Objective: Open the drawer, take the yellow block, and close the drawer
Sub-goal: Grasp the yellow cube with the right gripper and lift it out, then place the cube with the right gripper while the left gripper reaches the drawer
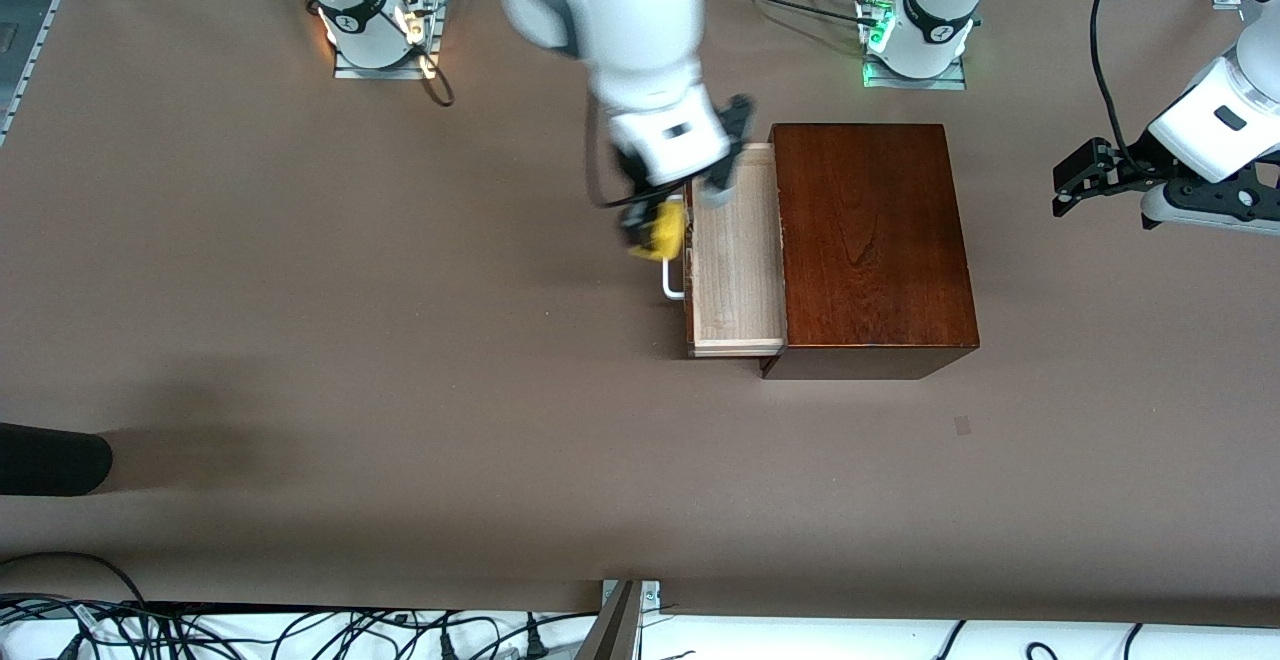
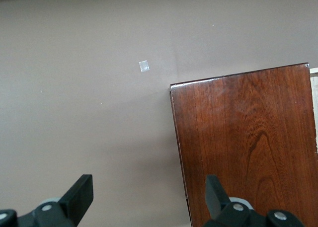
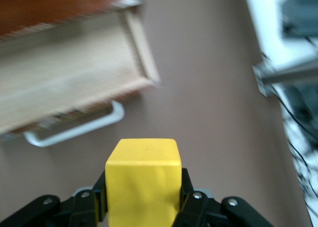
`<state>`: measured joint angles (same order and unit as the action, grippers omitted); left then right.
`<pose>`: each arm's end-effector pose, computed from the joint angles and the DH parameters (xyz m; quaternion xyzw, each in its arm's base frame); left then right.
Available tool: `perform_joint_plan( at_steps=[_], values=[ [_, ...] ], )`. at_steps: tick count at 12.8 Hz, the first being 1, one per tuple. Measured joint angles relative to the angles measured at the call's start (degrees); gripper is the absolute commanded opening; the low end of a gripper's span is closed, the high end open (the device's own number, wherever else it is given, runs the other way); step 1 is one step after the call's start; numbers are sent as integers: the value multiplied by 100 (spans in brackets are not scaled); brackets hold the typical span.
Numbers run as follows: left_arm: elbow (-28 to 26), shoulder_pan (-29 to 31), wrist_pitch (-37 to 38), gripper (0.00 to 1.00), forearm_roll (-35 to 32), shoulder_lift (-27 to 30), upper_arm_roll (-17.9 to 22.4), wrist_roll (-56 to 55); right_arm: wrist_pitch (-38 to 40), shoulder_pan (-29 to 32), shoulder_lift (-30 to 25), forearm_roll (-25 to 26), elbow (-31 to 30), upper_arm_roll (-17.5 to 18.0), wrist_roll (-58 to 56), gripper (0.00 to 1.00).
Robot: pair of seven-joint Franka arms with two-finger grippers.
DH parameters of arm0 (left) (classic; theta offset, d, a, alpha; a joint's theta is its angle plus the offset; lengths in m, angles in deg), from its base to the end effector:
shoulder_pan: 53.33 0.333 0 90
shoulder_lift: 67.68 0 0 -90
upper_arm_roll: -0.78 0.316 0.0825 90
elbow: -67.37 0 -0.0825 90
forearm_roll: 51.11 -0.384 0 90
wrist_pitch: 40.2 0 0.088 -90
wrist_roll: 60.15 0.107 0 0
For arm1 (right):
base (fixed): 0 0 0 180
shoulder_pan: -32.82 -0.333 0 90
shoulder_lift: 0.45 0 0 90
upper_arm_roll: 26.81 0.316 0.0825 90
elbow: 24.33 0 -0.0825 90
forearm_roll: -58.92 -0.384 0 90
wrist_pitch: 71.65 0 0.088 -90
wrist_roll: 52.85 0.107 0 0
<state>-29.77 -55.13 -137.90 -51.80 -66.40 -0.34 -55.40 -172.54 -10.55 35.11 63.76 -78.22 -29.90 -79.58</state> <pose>0.5566 -0.0274 0.5895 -0.9976 0.0676 -0.0160 0.0065 0.5614 0.4843 0.5418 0.8225 0.5569 0.1062 0.0449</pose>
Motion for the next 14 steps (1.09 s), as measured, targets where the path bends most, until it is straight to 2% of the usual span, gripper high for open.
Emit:
perform_joint_plan(
  at_steps=[3,6,8,10,12,14],
  values=[
    [1,0,0,100,0,-1,-2,0,40,1003,-197,-228,-2,5,-44,0],
    [3,-2,0,100,0,-1,-5,0,238,1705,-208,-427,-38,11,-46,0],
    [11,-2,-3,100,0,-2,-45,5,297,2091,-296,-479,-296,8,0,0],
    [103,-11,-12,100,0,-7,-197,5,97,2458,-619,-495,-1110,4,166,0],
    [286,-29,166,100,1,-74,-425,5,-452,2812,-1066,-503,-2410,-1,433,0],
    [461,-61,377,100,56,-201,-816,6,-1277,3063,-1461,-507,-3851,-15,821,0]
  ],
)
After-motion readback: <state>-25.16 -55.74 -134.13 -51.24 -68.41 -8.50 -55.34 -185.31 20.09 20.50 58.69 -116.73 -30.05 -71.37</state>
